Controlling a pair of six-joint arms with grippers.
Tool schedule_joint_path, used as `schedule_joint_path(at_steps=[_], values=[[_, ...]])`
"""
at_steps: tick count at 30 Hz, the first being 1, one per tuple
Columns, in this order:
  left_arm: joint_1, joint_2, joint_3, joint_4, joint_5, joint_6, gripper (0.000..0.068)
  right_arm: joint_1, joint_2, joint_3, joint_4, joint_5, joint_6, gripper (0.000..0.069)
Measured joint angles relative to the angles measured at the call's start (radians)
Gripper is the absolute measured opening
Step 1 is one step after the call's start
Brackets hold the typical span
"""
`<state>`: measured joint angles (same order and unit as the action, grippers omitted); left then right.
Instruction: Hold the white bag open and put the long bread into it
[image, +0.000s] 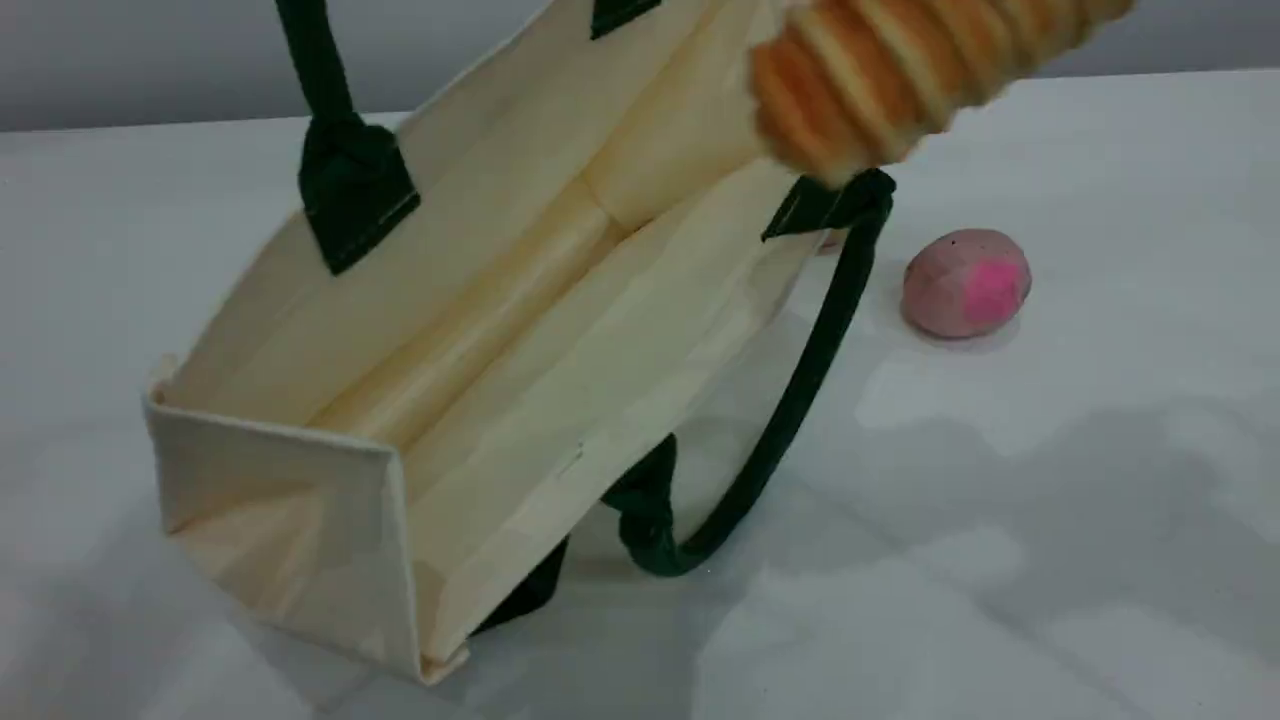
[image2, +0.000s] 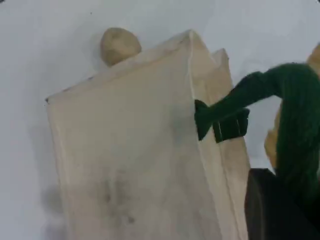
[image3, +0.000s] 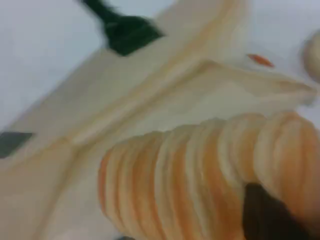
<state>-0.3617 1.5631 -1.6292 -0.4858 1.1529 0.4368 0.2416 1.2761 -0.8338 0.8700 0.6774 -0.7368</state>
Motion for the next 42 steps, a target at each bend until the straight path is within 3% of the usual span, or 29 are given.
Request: schedule_joint_path(at_steps=[12,21,33,37,42], values=[[0.0,-0.047,0.0,-0.01,0.021,0.003,0.0081,0.229,0.066,0.0,0.047,-0.155,0.013,0.0057],[0.0,-0.05,0.0,-0.008,0.021,0.004,0.0081,0.299,0.16,0.0,0.092,-0.225,0.001,0.0057],[0.0,-0.05,0.0,-0.008,0.022,0.004,0.0081,0.443,0.329,-0.003,0.176,-0.467,-0.073,0.0057],[0.0,-0.05,0.0,-0.008,0.022,0.004,0.0081,0.449,0.396,-0.039,0.187,-0.524,-0.112,0.0057],[0.0,-0.05,0.0,-0.008,0.022,0.004,0.0081,0.449,0.451,-0.111,0.184,-0.512,-0.132,0.0063]])
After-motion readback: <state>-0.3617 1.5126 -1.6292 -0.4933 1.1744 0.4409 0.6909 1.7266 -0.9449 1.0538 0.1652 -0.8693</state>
